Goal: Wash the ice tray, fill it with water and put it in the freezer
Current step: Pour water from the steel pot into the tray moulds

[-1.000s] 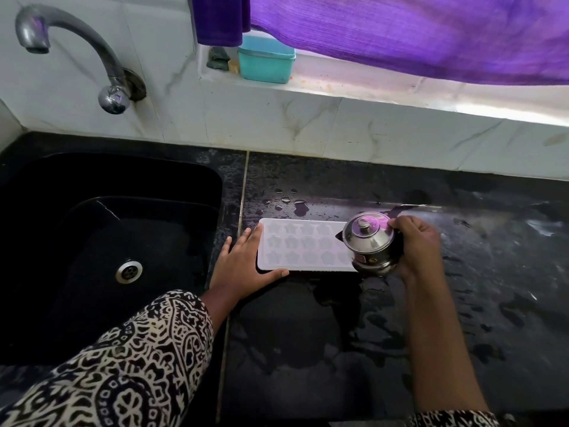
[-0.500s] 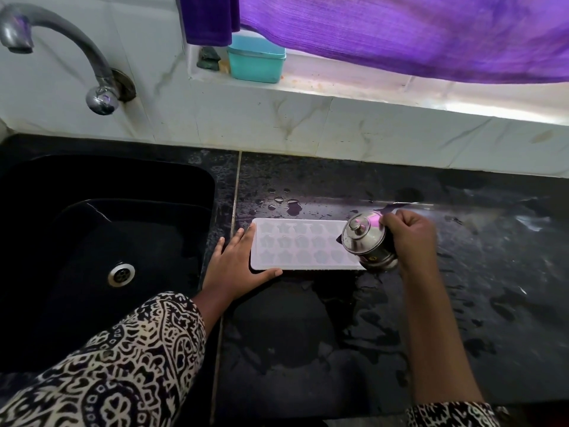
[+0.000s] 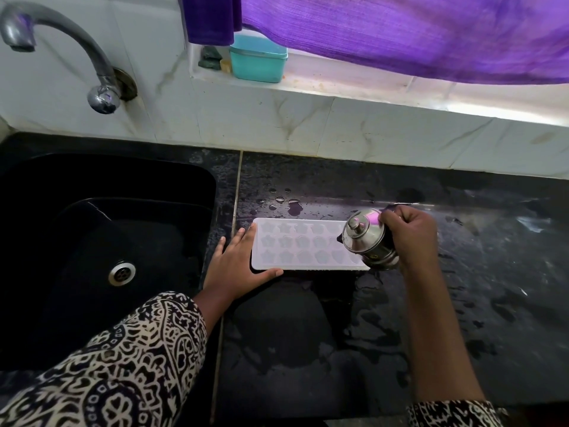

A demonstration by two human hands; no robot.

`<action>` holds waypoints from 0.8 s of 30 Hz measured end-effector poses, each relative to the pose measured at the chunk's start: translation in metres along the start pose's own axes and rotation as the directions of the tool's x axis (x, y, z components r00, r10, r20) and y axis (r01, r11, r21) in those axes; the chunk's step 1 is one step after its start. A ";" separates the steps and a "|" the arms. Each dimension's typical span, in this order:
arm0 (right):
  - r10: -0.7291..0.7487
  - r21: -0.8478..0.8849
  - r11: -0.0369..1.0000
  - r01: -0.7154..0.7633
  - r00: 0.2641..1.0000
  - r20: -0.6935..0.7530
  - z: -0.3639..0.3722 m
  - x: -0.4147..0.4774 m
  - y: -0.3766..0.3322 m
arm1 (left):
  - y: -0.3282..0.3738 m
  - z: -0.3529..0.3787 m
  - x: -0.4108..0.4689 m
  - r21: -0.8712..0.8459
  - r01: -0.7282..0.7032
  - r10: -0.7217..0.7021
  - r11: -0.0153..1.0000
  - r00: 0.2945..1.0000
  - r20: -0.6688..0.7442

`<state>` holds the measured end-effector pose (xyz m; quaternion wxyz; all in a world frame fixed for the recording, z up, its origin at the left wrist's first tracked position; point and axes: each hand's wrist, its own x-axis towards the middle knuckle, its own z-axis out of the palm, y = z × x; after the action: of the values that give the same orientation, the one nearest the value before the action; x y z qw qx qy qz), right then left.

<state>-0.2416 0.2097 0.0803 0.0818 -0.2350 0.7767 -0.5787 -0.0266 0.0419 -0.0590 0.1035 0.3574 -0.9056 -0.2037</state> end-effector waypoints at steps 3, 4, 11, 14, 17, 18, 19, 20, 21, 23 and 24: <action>0.003 -0.004 1.000 -0.003 1.000 -0.006 0.000 0.001 0.001 | 0.000 0.000 0.000 -0.004 0.003 -0.003 1.000 1.000 0.003; 0.005 -0.009 1.000 -0.005 1.000 -0.004 0.000 0.001 0.001 | 0.000 0.000 0.000 0.000 0.005 -0.005 1.000 1.000 0.006; -0.007 -0.003 1.000 0.007 1.000 -0.007 0.000 0.002 0.001 | -0.001 0.001 0.001 0.002 0.003 -0.003 1.000 1.000 0.004; -0.018 -0.011 1.000 0.018 1.000 -0.006 0.000 0.002 0.000 | -0.001 0.000 0.001 0.006 0.003 -0.003 1.000 1.000 0.007; -0.038 -0.023 0.999 0.038 0.999 -0.001 0.000 0.002 -0.001 | -0.001 0.000 0.001 0.003 0.001 -0.001 1.000 1.000 0.001; -0.043 -0.023 0.999 0.043 0.999 -0.002 0.000 0.001 -0.001 | 0.000 0.000 0.001 0.000 0.001 -0.001 1.000 1.000 0.000; -0.044 -0.023 0.999 0.044 0.999 -0.003 0.000 0.001 -0.001 | -0.001 0.000 0.001 -0.005 0.003 -0.003 1.000 1.000 -0.001; -0.043 -0.023 0.999 0.043 0.999 -0.003 0.000 0.001 -0.002 | -0.001 0.000 0.001 -0.009 0.004 -0.004 1.000 1.000 0.000; -0.040 -0.023 0.999 0.040 0.999 -0.002 0.000 0.001 -0.002 | -0.001 0.000 0.001 -0.009 0.005 -0.005 1.000 1.000 0.002; -0.040 -0.022 0.999 0.040 0.999 -0.001 0.000 0.001 -0.001 | -0.001 0.000 0.001 -0.002 0.002 -0.002 1.000 1.000 0.005; -0.043 -0.022 0.999 0.043 0.999 -0.001 0.000 0.001 -0.001 | -0.001 0.000 0.001 -0.003 0.002 -0.002 1.000 1.000 0.005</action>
<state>-0.2424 0.2086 0.0813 0.0662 -0.2523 0.7778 -0.5718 -0.0268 0.0406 -0.0597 0.1014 0.3576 -0.9052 -0.2061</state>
